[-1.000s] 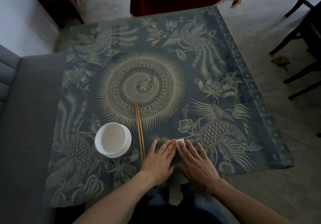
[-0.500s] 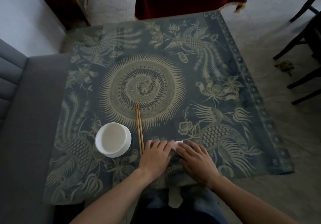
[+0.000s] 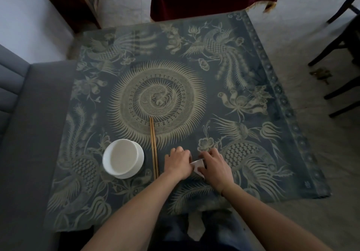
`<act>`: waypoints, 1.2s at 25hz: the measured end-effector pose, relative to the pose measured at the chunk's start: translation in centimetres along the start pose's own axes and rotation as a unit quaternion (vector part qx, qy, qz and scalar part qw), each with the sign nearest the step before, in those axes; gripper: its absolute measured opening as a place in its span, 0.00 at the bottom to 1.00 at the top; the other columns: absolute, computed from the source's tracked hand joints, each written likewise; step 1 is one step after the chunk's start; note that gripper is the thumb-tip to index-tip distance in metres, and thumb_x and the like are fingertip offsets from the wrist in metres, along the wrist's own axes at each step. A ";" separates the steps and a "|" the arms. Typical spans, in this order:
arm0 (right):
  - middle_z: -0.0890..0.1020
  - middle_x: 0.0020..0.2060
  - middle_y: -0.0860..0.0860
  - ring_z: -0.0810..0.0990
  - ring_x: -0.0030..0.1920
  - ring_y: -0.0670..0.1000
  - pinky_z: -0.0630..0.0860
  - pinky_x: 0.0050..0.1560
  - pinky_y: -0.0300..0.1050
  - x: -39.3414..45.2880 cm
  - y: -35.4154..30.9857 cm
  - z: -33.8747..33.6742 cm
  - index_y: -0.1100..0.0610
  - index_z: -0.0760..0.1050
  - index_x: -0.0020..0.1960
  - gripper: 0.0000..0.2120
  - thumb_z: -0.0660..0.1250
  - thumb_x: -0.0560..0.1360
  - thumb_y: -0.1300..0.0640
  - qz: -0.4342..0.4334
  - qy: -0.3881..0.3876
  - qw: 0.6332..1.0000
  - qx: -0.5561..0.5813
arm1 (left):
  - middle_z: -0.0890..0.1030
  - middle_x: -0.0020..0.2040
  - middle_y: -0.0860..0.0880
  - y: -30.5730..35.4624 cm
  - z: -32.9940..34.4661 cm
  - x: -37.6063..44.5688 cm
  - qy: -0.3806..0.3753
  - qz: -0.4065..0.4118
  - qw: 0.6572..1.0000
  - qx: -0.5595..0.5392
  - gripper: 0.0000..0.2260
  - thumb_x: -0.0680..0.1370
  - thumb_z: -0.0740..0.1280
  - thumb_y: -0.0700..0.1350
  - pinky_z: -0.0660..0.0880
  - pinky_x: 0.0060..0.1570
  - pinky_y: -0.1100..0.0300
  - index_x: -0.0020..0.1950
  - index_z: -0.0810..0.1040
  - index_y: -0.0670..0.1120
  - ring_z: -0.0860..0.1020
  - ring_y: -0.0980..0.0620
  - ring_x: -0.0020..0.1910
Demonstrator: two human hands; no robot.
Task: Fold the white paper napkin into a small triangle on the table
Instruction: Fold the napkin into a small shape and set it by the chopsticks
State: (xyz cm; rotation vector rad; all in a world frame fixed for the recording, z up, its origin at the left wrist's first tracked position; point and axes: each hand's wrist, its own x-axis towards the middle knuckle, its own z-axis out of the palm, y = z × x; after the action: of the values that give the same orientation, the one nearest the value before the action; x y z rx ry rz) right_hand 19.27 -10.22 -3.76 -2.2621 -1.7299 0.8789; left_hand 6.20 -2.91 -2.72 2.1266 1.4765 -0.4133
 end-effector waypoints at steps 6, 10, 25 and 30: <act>0.78 0.43 0.48 0.78 0.44 0.50 0.77 0.44 0.48 1.4 0.0 -1.7 0.53 0.72 0.50 0.12 0.72 0.70 0.55 0.043 -0.059 0.984 0.160 | 0.80 0.42 0.51 -1.3 -1.1 -0.1 -0.053 -0.010 0.963 -0.263 0.09 0.74 0.72 0.53 0.75 0.42 0.55 0.44 0.76 0.51 0.78 0.50 0.43; 0.81 0.38 0.53 0.79 0.37 0.49 0.77 0.40 0.45 2.1 0.0 -3.4 0.60 0.78 0.49 0.09 0.74 0.72 0.59 0.100 -0.117 0.926 0.345 | 0.81 0.43 0.46 -2.2 -1.6 -1.0 -0.047 -0.031 0.886 -0.460 0.05 0.75 0.74 0.42 0.79 0.47 0.52 0.48 0.80 0.44 0.79 0.51 0.42; 0.85 0.32 0.51 0.84 0.33 0.50 0.78 0.31 0.44 6.3 -6.0 -0.5 0.53 0.81 0.41 0.03 0.73 0.73 0.55 0.096 -0.082 0.939 0.320 | 0.84 0.41 0.45 -5.0 -0.5 -3.6 0.072 -0.201 0.788 -0.577 0.10 0.76 0.72 0.39 0.77 0.30 0.58 0.55 0.80 0.39 0.80 0.51 0.33; 0.84 0.34 0.47 0.82 0.38 0.47 0.79 0.40 0.45 6.9 -6.9 0.2 0.50 0.81 0.42 0.05 0.72 0.72 0.49 0.054 -0.097 0.975 0.191 | 0.82 0.44 0.52 -6.2 -0.9 -4.0 0.159 -0.198 0.874 -0.414 0.05 0.75 0.72 0.44 0.74 0.46 0.58 0.49 0.79 0.48 0.79 0.53 0.44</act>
State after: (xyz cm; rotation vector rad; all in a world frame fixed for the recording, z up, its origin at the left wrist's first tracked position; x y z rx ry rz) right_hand 14.55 -1.67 -3.20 -2.0834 -1.3639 1.3647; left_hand -1.06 -3.82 -1.37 1.2354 1.8322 0.4136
